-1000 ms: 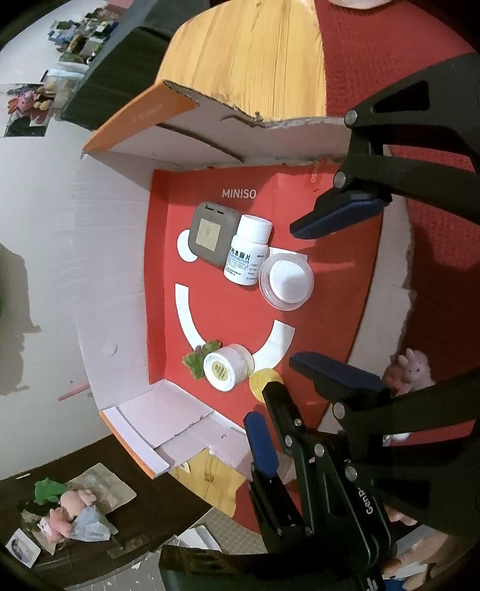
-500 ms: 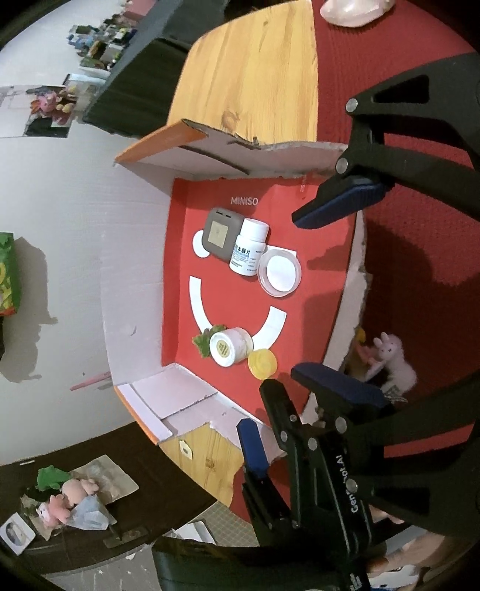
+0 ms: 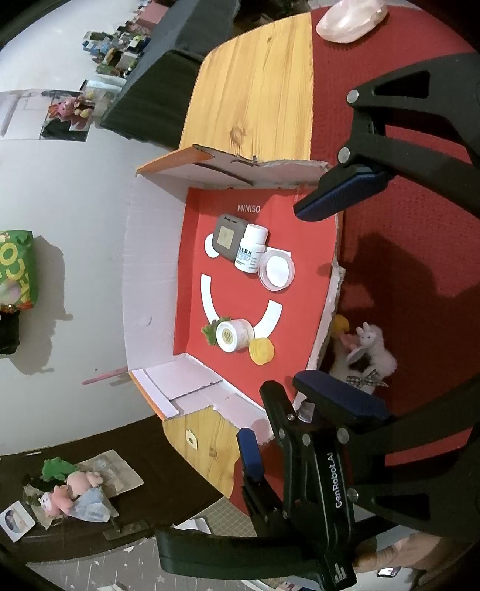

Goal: Organize objects
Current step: 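Withdraw both grippers out of the box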

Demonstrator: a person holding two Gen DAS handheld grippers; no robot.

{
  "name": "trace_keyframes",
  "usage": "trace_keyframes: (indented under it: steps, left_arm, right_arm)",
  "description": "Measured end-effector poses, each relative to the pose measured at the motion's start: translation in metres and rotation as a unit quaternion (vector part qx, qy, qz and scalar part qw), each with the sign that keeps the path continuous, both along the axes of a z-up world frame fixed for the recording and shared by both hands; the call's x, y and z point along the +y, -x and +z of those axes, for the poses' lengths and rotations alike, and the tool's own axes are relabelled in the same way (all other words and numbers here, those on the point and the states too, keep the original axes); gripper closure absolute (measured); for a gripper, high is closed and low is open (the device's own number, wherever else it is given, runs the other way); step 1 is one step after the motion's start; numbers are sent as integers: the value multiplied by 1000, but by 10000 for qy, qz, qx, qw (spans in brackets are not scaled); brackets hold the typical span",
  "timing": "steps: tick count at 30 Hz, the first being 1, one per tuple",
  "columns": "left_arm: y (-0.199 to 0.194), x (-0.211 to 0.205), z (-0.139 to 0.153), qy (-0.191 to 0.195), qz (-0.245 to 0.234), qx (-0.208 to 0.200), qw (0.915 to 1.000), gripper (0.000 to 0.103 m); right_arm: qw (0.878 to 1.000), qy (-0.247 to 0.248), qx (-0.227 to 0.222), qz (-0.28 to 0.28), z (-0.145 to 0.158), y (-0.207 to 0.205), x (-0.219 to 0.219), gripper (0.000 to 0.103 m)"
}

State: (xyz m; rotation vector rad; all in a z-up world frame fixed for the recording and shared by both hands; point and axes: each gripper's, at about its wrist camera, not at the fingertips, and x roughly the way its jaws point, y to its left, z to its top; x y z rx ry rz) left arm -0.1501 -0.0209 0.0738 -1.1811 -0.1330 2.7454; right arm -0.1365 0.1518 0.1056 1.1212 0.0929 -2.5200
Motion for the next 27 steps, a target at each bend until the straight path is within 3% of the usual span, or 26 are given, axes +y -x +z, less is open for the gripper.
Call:
trace_keyframes:
  steps: [4,27]
  left_arm:
    - [-6,0,4,45,10,69,10000,13]
    - [-29,1,12,124,47,183,9997,12]
  right_arm:
    - [10000,-13,65,3,3,-6,1,19]
    - [9998,4,181,72,9,-31,2,16]
